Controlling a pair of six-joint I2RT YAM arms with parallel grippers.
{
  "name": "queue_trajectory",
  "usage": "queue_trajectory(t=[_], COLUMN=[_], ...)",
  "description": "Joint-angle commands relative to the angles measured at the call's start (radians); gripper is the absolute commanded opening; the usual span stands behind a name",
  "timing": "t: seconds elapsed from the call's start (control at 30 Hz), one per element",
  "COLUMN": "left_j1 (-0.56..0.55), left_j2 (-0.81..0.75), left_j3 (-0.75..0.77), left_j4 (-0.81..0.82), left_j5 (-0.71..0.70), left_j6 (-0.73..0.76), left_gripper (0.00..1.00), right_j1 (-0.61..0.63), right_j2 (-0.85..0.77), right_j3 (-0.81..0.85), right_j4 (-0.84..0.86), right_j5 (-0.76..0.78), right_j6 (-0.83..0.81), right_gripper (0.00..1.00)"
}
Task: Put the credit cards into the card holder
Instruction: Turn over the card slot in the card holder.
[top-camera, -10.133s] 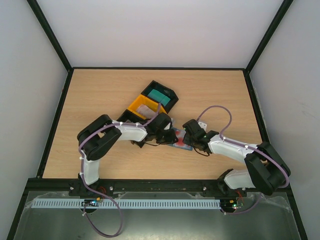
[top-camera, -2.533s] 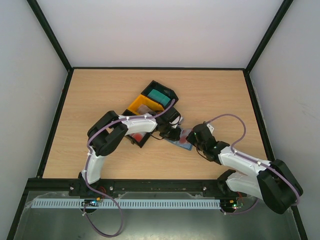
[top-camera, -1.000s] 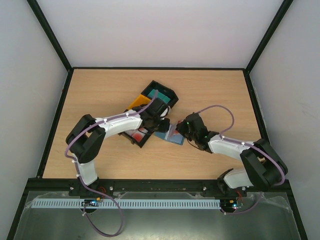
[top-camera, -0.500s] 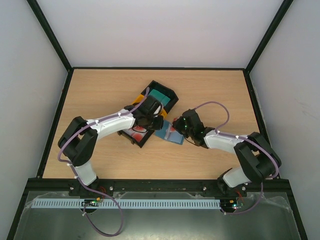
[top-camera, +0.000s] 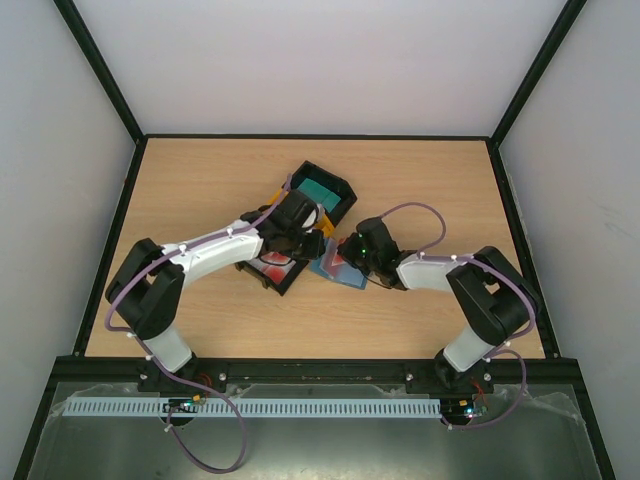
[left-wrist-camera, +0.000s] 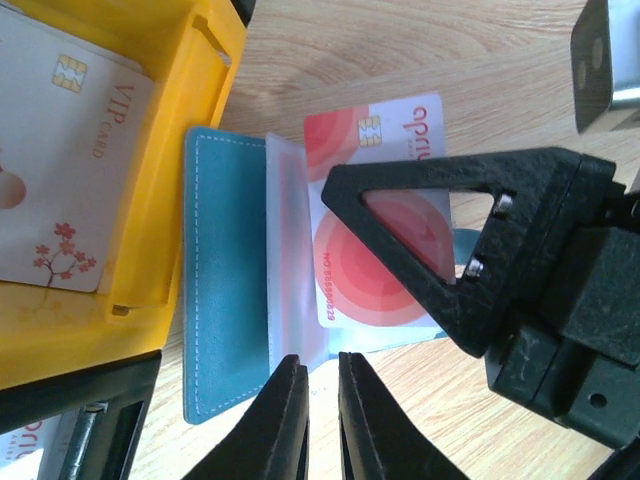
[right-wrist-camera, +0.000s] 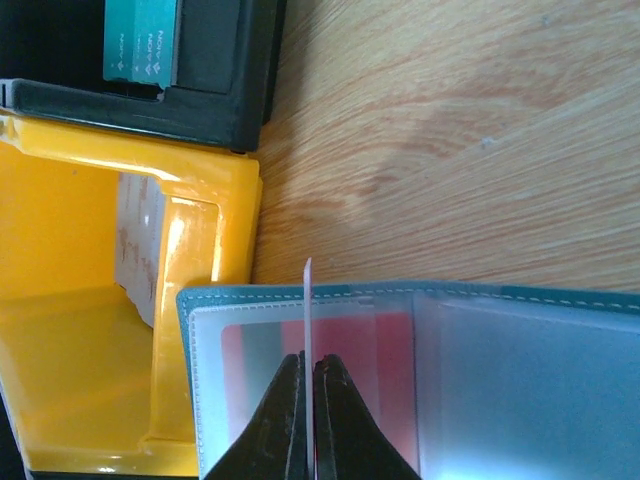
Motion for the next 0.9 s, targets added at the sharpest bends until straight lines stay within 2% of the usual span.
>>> queue_trajectory(t=[0.0, 0.23, 0.43, 0.67, 0.8, 0.87], left_j1=[0.006, 0.005, 0.005, 0.005, 0.005, 0.005], left_j2=[-0.015, 0.047, 0.12, 0.198, 0.175, 0.157], left_j3=[-0.022, -0.021, 0.003, 0.013, -0.02, -0.03], left_j4=[0.017, 0.037, 0.079, 0.054, 0.049, 0.057], left_j5=[0.059, 0.103, 0.157, 0.051, -0.049, -0.052], left_j6=[0.016, 0.045, 0.066, 0.041, 0.006, 0.005], left_gripper=[0.13, 0.21, 0.24, 0.26, 0.29, 0.31], right_j1=[0.009, 0.015, 0.015, 0.013, 0.014, 0.013], right_j2=[0.019, 0.001, -0.003, -0.083, -0.133, -0.17], right_j3=[0.042, 0.115, 0.126, 0.115, 0.097, 0.078], right_j4=[0.001, -0.163, -0.203, -0.305, -0.351, -0.357], right_j5=[0.009, 0.085, 0.08, 0.151, 0.179, 0.18], right_j6=[0.0, -0.054, -0.07, -0.086, -0.095, -0.093], right_gripper=[0.02, 0.02, 0.02, 0.02, 0.02, 0.02])
